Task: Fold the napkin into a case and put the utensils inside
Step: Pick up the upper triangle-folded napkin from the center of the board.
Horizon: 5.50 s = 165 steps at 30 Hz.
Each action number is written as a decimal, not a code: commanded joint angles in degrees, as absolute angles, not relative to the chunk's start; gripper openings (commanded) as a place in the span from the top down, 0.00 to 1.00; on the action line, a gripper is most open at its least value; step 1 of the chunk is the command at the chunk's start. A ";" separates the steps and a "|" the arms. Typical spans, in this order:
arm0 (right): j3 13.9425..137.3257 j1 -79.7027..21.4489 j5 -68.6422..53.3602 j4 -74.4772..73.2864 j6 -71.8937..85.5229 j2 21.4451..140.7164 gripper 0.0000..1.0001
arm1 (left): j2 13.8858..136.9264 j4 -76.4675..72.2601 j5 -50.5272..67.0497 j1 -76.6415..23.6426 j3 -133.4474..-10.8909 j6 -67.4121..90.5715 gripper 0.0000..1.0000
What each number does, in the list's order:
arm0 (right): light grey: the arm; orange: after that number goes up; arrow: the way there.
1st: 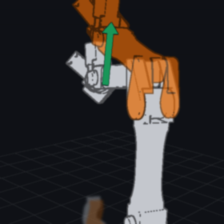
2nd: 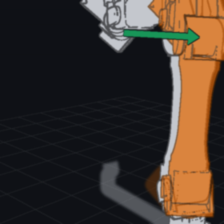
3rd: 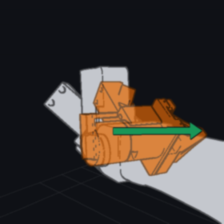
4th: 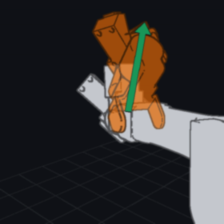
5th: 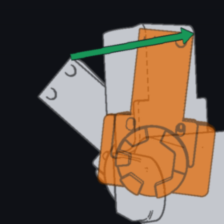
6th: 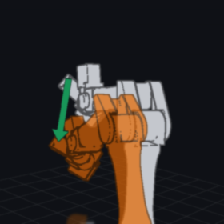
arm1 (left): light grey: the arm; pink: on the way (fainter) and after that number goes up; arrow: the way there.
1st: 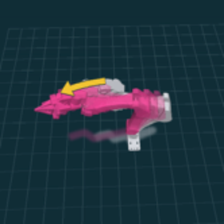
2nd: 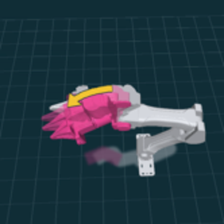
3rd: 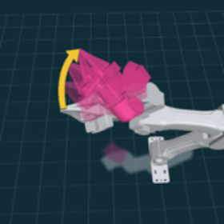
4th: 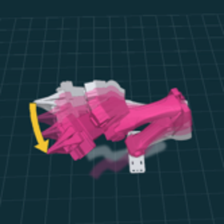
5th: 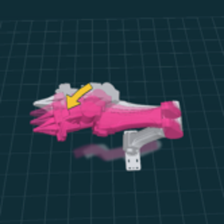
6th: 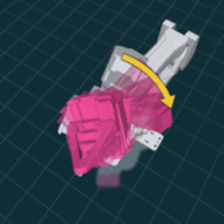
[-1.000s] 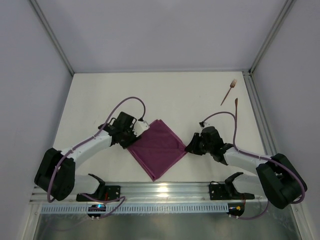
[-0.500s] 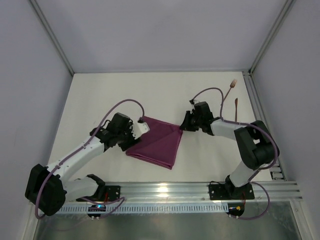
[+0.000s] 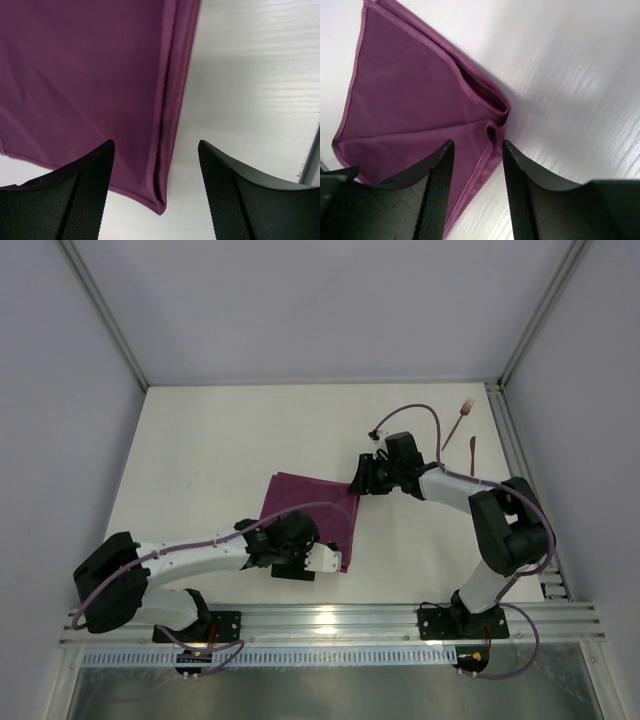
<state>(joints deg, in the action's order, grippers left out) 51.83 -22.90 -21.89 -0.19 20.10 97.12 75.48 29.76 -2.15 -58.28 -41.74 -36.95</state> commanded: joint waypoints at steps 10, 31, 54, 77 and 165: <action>49.22 -22.85 -24.17 -6.50 17.32 83.06 0.50 | 81.30 17.58 -7.47 -62.66 -36.65 -38.67 0.49; 24.12 -23.38 -39.74 9.66 -3.94 38.43 0.45 | 74.62 23.55 -0.19 -60.66 -40.78 -32.70 1.00; 10.28 -74.00 16.08 34.77 -24.08 57.28 0.30 | 71.81 29.97 4.83 -55.11 -45.53 -32.34 1.00; 13.01 -75.85 22.41 42.47 -17.67 74.89 0.84 | 72.42 31.29 6.33 -54.49 -46.58 -31.47 1.00; 54.67 -37.18 -32.43 -20.13 -15.29 73.48 0.97 | 53.35 31.11 -18.99 -51.59 -35.33 -24.17 0.55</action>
